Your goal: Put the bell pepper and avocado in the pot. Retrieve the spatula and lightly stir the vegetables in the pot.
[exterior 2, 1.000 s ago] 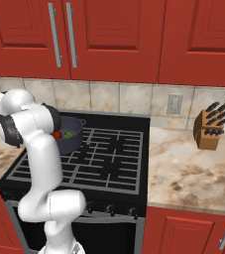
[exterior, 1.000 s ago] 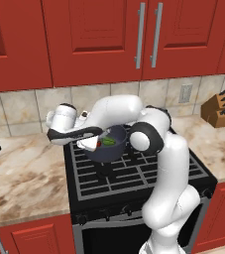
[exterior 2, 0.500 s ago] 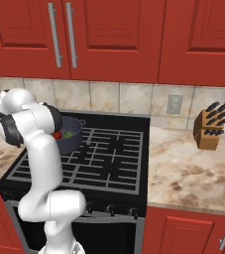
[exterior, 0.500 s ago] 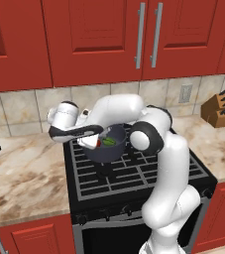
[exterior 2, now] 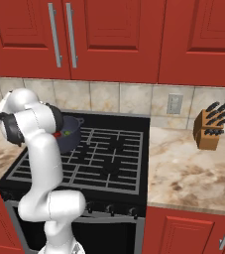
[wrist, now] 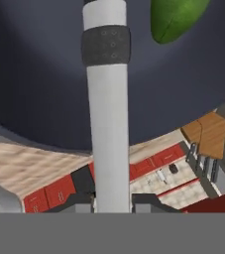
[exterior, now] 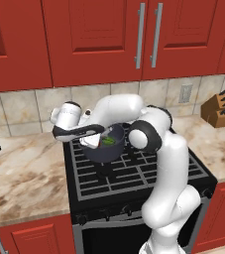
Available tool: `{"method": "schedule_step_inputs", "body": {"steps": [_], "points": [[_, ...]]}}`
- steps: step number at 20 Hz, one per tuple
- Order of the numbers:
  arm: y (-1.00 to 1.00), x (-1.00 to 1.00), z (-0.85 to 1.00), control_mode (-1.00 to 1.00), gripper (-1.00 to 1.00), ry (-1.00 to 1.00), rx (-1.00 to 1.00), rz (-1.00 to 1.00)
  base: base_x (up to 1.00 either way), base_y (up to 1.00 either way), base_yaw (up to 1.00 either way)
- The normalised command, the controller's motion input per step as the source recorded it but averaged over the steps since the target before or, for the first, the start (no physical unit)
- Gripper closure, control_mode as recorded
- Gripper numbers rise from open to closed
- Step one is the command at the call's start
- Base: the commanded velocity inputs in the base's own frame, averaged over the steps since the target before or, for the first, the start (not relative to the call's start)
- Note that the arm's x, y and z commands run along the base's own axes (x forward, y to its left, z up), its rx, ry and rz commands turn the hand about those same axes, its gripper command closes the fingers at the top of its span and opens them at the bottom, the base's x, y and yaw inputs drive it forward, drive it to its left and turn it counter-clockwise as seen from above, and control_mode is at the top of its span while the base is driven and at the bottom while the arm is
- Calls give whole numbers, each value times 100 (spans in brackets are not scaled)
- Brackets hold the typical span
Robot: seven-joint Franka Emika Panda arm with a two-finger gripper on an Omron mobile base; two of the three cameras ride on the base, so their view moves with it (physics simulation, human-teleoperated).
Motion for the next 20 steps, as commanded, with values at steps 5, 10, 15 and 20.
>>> {"method": "schedule_step_inputs", "body": {"steps": [5,10,15,20], "points": [[-18,21,-36,-100,100,-1,0,0,0,0,0],[-11,0,-4,-100,100,0,0,0,0,0,0],[-13,0,0,-100,100,0,1,0,0,0,0],[-27,2,0,-100,100,0,0,0,0,0,0]]}}
